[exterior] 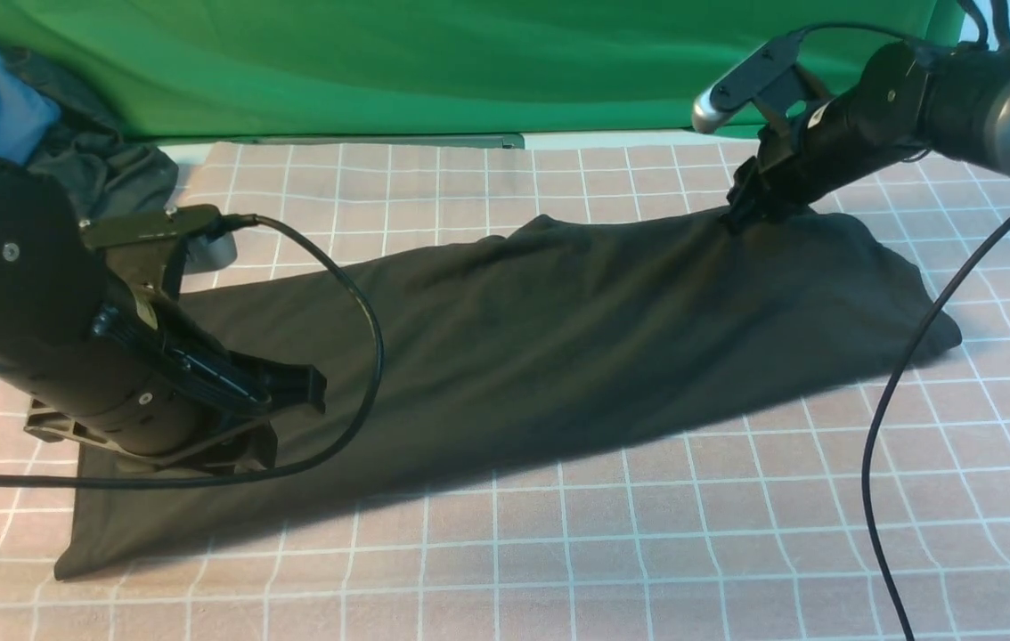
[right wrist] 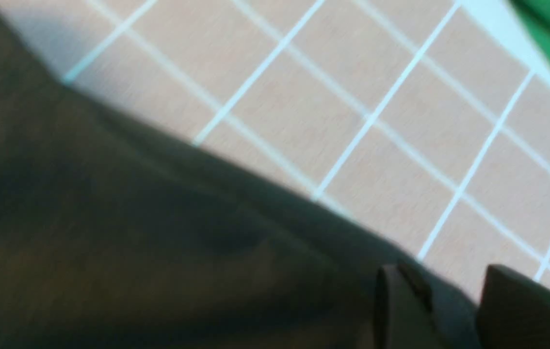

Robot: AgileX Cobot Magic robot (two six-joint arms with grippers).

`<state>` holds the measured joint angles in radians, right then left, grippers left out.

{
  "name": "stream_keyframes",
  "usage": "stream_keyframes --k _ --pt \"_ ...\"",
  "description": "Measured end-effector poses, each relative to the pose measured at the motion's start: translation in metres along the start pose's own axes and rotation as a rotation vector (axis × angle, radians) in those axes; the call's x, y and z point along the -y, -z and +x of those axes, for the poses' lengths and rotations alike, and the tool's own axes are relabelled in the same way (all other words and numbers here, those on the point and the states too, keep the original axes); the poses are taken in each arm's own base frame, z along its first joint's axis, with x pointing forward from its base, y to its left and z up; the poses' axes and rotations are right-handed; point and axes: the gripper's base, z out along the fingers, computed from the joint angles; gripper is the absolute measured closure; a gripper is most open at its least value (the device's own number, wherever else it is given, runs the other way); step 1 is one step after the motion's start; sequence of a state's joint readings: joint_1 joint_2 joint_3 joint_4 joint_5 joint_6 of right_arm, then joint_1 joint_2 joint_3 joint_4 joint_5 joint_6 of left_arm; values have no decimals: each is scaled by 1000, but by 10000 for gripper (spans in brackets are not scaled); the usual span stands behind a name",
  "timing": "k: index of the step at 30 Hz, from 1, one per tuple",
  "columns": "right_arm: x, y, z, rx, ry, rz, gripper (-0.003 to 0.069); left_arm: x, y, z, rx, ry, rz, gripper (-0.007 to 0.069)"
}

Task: Fold a long-sleeved shirt over a pink coffee tablecloth.
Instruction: 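Pull the folded dark garment lengthwise by its ends to straighten it flat on the table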

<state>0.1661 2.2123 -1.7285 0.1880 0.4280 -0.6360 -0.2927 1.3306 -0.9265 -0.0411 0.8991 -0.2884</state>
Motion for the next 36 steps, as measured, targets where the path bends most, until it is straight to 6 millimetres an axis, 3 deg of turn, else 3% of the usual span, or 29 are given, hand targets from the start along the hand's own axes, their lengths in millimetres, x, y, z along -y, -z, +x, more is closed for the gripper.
stream_keyframes --k 3,7,11,15,17,19,22,26,27,32,36 --pt "1 0 -1 8 -12 9 332 0 0 0 0 0 0 412" --pt "6 4 -1 11 -73 24 369 0 0 0 -5 -1 -2 412" --pt "19 12 7 -48 -175 14 431 0 0 1 -7 -9 -2 412" --pt "17 18 13 -164 -221 -50 512 0 0 1 -7 -11 -2 412" --pt "13 25 16 -239 -223 -94 600 -1 0 1 -7 9 -14 412" --pt "12 32 17 -274 -219 -112 618 -4 0 1 -7 42 -44 412" --pt "16 54 12 -306 -209 -120 622 -15 1 2 -15 61 -163 433" --pt "39 97 13 -333 -296 -99 622 -41 2 7 -67 176 -257 579" --pt "41 98 13 -336 -298 -97 622 -41 2 7 -67 177 -256 579" --pt "61 130 30 -427 -386 -113 622 -96 -12 38 -144 422 -306 612" --pt "58 144 28 -400 -408 -129 622 -115 -24 51 -127 495 -276 599"
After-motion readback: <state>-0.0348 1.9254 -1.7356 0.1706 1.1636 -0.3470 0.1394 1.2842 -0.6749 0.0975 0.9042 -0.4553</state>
